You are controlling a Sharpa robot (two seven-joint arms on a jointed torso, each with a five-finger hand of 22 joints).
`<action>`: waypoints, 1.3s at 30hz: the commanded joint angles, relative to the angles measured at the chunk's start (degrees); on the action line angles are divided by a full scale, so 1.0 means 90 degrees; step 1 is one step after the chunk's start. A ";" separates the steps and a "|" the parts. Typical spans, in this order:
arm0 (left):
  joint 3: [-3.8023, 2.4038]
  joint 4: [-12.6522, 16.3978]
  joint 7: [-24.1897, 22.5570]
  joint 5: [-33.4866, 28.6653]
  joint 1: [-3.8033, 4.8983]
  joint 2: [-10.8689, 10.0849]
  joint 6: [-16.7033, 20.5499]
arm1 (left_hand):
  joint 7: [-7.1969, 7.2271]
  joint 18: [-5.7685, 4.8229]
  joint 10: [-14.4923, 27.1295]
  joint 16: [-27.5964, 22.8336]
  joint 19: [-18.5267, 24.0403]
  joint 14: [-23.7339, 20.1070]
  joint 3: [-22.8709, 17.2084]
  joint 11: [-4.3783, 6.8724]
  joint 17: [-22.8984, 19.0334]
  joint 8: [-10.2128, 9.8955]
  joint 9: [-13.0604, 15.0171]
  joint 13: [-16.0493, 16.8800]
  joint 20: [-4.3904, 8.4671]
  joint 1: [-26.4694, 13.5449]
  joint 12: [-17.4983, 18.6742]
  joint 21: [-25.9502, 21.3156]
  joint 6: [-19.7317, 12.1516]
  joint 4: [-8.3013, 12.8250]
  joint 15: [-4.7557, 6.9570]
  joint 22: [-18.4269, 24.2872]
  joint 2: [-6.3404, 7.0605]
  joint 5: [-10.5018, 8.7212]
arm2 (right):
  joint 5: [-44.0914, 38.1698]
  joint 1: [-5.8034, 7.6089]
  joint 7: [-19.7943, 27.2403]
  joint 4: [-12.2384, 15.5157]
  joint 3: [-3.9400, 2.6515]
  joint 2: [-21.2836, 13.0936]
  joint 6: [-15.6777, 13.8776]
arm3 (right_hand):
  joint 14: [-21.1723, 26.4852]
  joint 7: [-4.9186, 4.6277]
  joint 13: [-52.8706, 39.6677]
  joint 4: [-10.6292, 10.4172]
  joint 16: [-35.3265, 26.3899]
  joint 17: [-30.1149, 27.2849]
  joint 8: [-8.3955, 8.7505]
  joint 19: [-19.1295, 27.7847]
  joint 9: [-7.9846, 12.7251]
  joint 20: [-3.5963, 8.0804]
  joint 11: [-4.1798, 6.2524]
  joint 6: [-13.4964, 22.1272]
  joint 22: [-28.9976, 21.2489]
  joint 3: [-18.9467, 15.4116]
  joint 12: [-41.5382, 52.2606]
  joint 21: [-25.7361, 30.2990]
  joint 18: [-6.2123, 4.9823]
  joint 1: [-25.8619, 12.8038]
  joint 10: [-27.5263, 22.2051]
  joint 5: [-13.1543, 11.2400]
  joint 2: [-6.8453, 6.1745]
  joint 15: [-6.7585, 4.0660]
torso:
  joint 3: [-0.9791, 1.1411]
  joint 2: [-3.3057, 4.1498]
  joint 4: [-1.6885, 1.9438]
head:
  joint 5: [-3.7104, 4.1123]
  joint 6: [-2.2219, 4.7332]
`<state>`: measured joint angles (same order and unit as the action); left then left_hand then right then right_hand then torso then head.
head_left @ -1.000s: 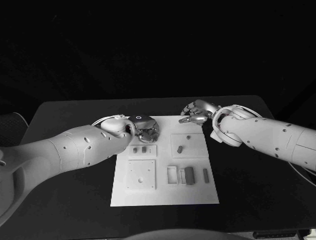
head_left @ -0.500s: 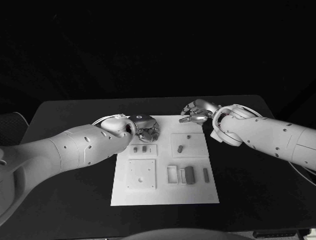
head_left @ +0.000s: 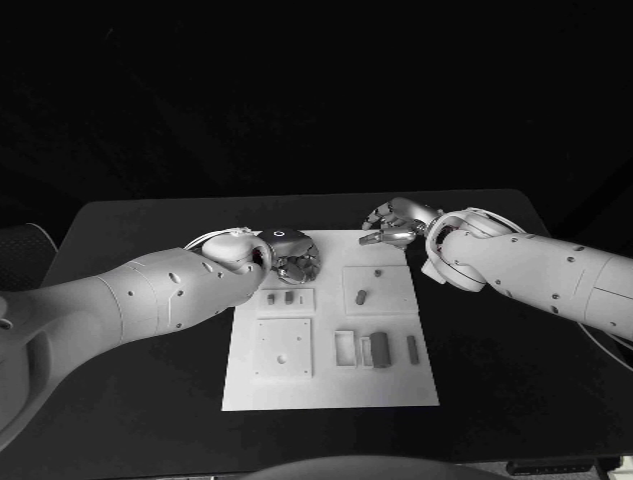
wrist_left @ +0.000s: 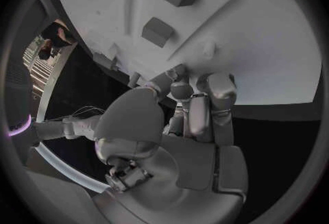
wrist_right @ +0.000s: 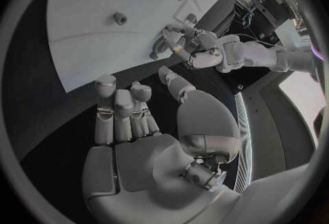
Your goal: Assemble the parts on the task board
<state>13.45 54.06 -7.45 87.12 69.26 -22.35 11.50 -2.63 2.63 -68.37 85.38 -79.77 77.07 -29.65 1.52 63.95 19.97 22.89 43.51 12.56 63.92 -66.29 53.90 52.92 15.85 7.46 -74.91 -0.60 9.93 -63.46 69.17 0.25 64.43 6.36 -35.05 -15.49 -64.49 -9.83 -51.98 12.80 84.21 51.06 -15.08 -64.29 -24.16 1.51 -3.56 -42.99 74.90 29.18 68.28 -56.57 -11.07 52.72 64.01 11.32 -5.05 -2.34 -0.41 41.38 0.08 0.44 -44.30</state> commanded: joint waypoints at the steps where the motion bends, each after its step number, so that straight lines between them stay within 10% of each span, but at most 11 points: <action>1: 0.0005 0.0010 -0.0083 0.0012 -0.0018 0.0002 -0.0095 | -0.0292 0.0703 -0.0032 -0.0042 0.0006 0.0022 -0.0063 -0.0026 0.0006 0.0051 0.0028 -0.0007 -0.0009 0.0067 -0.0023 0.0049 0.0301 0.0013 -0.0004 -0.0110 -0.0027 -0.0013 | -0.0045 0.0000 0.0033 -0.0006 -0.0002 0.0014 0.0011 | -0.0027 -0.0046 0.0009 -0.0009 0.0038 -0.0009 -0.0022 0.0000 0.0008 0.0058 -0.0009 -0.0012 0.0075 0.0005 0.0031 0.0012 -0.0436 -0.0040 -0.0014 0.0031 0.0025 -0.0018 | -0.0002 0.0000 0.0004 | 0.0002 -0.0007; 39: -0.0091 0.0488 -0.0112 -0.0579 -0.0013 -0.0539 0.0325 | -0.0285 0.0673 -0.0098 -0.0047 -0.0019 0.0074 -0.0044 -0.0022 0.0096 0.0077 0.0086 -0.0028 -0.0019 -0.0046 -0.0013 0.0069 0.0442 -0.0021 -0.0004 -0.0090 0.0033 -0.0060 | -0.0046 -0.0001 0.0028 -0.0020 -0.0002 -0.0013 0.0030 | -0.0028 -0.0045 0.0012 -0.0010 0.0037 -0.0011 -0.0023 -0.0001 0.0009 0.0059 -0.0009 -0.0010 0.0075 0.0005 0.0031 0.0013 -0.0436 -0.0045 -0.0014 0.0031 0.0021 -0.0019 | -0.0002 -0.0002 0.0004 | -0.0009 0.0041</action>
<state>12.72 57.97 -7.94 83.69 69.12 -27.09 13.48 -2.40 2.63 -68.99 85.16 -79.68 77.42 -30.01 1.34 64.72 20.47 23.60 43.33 12.45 64.00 -66.29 54.34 53.79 15.91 7.39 -74.93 -0.21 9.70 -63.47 69.16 0.24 64.22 6.36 -35.13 -15.48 -64.48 -9.85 -51.94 12.80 84.21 51.01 -15.08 -64.29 -24.17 1.74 -3.56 -43.18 74.90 29.18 68.28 -56.57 -11.07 52.72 64.01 11.32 -5.05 -2.34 -0.41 41.35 0.10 0.35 -43.92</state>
